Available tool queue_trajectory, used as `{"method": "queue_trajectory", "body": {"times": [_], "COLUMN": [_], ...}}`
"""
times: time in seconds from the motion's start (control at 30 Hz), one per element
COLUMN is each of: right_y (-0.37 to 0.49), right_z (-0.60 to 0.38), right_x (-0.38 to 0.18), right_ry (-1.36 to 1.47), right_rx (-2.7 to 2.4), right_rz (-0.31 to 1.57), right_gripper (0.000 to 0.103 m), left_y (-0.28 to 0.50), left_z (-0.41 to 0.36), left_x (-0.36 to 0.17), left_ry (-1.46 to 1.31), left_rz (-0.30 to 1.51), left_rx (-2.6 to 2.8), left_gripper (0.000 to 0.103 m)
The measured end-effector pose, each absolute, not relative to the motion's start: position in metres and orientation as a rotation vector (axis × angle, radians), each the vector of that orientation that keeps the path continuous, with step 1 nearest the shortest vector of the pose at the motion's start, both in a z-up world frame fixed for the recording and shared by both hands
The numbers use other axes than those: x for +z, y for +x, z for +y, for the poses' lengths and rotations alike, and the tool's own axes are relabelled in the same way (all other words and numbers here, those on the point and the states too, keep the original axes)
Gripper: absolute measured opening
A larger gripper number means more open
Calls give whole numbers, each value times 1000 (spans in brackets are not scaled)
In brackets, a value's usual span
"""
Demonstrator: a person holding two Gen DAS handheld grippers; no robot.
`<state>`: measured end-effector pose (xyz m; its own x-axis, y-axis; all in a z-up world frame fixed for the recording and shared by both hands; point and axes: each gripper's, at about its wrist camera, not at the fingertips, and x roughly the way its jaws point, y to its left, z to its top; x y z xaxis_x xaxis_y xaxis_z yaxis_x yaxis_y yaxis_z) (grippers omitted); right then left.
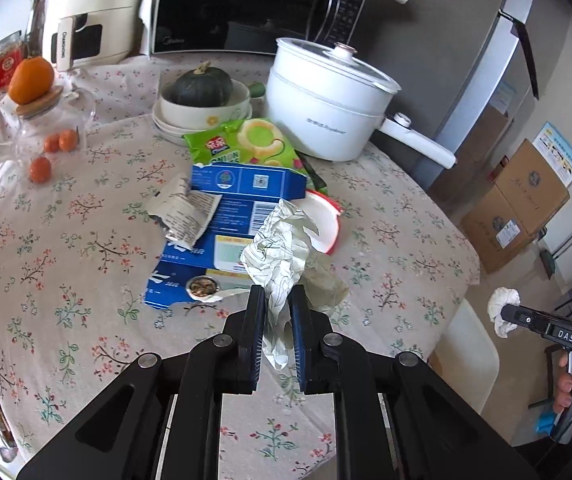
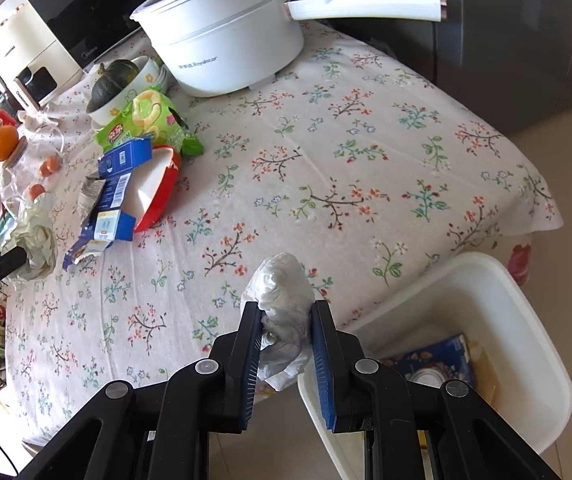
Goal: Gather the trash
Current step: 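Grasp the white crumpled tissue with the right tool while the left tool grasps the crumpled wrapper, then carry the tissue over the bin and open the right tool while the left tool drops the wrapper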
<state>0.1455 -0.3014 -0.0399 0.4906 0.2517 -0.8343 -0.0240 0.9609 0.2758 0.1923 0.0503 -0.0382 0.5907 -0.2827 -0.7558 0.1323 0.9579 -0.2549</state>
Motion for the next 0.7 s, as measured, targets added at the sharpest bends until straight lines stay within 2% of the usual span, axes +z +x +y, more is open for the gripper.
{"method": "queue_trajectory", "body": {"times": [0.3, 0.7], "right_y": [120, 90], "right_z": [-350, -415], "right_x": [-50, -63], "right_ry": [256, 312], "right_rx": [79, -39], "right_rz": [1061, 1091], "right_gripper": [22, 23], "left_y": [174, 155], "left_z": [-41, -167], "left_x": [-38, -75], "left_ry": [-97, 15], "left_rz": [940, 1044], "left_rx": [-442, -661], "left_gripper": [13, 14]}}
